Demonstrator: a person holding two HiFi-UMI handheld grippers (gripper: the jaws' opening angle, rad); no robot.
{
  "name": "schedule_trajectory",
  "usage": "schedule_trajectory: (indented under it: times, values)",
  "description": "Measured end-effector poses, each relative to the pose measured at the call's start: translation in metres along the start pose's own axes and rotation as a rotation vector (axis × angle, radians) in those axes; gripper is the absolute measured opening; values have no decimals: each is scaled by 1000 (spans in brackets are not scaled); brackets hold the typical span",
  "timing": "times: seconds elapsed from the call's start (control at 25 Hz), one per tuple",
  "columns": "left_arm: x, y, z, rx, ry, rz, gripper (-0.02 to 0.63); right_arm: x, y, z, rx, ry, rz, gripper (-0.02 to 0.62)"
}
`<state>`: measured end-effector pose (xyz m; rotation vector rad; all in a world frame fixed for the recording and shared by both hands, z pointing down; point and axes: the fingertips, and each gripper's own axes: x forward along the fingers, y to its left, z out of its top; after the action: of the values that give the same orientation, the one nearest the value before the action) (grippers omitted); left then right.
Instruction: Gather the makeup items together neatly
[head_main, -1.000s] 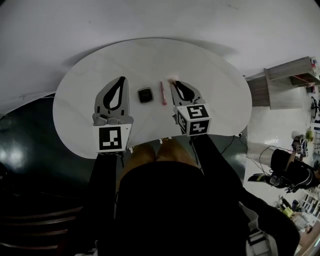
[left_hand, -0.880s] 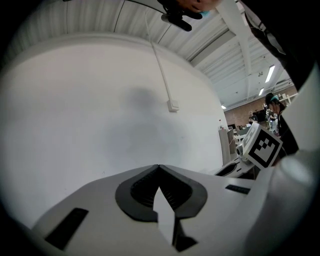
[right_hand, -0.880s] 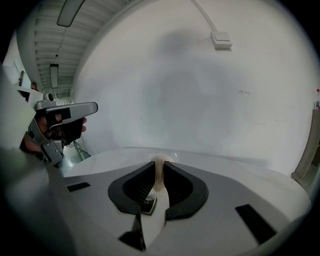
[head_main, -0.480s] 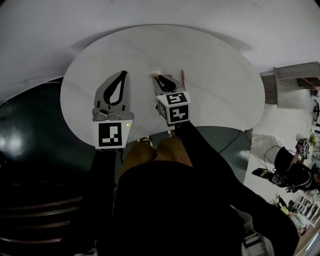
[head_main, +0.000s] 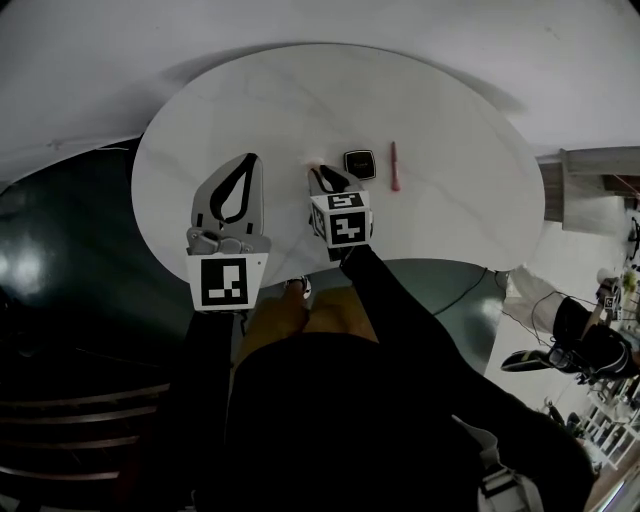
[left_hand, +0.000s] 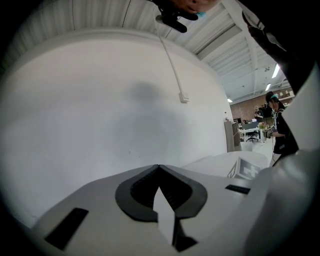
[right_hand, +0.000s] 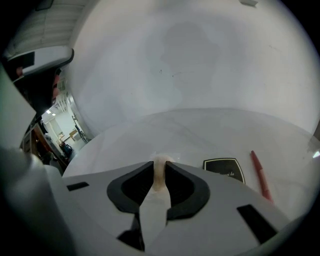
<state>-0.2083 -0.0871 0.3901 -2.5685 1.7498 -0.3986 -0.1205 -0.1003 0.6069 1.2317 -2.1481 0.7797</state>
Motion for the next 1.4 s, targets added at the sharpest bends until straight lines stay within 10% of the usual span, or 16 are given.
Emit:
schedule_trajectory:
  times: [0.72, 1.4]
  values:
    - [-10, 15, -15, -5, 19, -16, 15, -4, -4, 13, -40, -49, -86, 199]
    - [-30, -13, 56, 14, -103, 29, 15, -147, -6, 130, -253, -464, -66, 173]
